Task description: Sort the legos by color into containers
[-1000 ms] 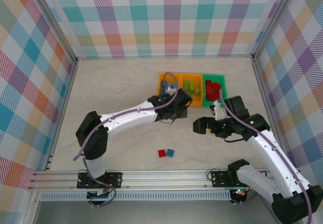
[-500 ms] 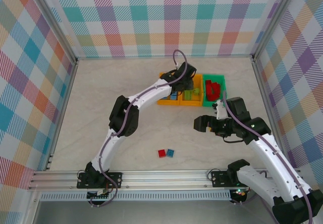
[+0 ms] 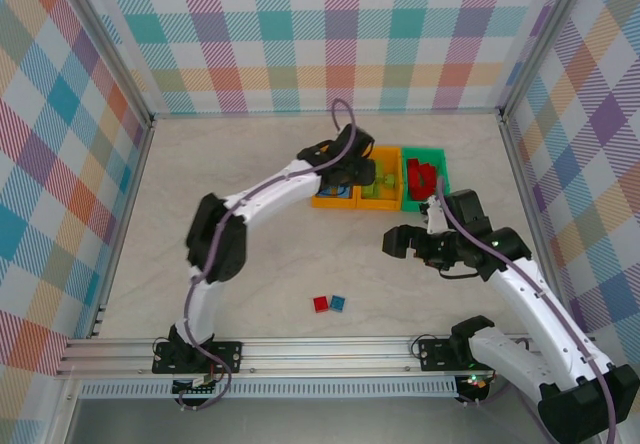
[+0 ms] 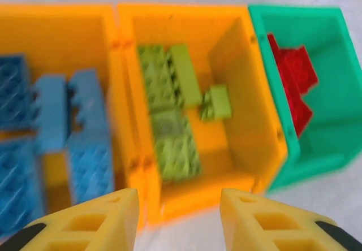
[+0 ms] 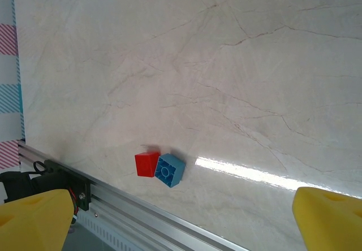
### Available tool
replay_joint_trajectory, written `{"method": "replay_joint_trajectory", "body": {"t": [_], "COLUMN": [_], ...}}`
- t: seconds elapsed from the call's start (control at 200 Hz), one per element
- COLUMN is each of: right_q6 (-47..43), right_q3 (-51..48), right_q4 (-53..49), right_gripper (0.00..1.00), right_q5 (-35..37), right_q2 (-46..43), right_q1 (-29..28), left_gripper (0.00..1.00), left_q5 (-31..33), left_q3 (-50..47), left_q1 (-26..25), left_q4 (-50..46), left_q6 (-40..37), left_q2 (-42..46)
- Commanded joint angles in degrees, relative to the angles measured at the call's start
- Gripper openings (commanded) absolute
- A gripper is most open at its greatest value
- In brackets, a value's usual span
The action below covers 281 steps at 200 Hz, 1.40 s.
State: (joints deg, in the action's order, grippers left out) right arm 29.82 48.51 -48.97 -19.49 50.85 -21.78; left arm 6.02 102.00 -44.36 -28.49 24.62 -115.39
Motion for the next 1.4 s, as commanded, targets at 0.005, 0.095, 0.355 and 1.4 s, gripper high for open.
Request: {"method": "replay_joint_trajectory", "body": {"t": [0.005, 0.095, 0.355, 1.4], "right_q6": [1.8, 4.9, 18.2, 44.2], "right_q3": [-0.8, -2.3, -2.4, 4.5], "right_q4": [1.5, 5.8, 12.8, 15.8], "right_gripper": [1.0, 0.98, 0.86, 0.49], "right_q5": [-1.3, -5.4, 4.6, 12.7], "right_q2": [0.8, 2.8, 14.5, 43.4], "right_q1": [-0.3, -1.2, -18.9, -37.5], "left_gripper": [0.42, 0.43, 0.66, 1.0], "left_q5": [-2.2, -3.0, -4.2, -13.1], "left_q3": [-12.9, -22.3, -37.8, -64.4], "left_q1": [-2.1, -3.4, -4.3, -4.5], "left_q4": [6.2, 3.1, -14.8, -9.0], "left_q6": [-6.5, -13.3, -36.2, -63.9], "left_q2": [18.2, 29.6, 56.3, 79.6]}}
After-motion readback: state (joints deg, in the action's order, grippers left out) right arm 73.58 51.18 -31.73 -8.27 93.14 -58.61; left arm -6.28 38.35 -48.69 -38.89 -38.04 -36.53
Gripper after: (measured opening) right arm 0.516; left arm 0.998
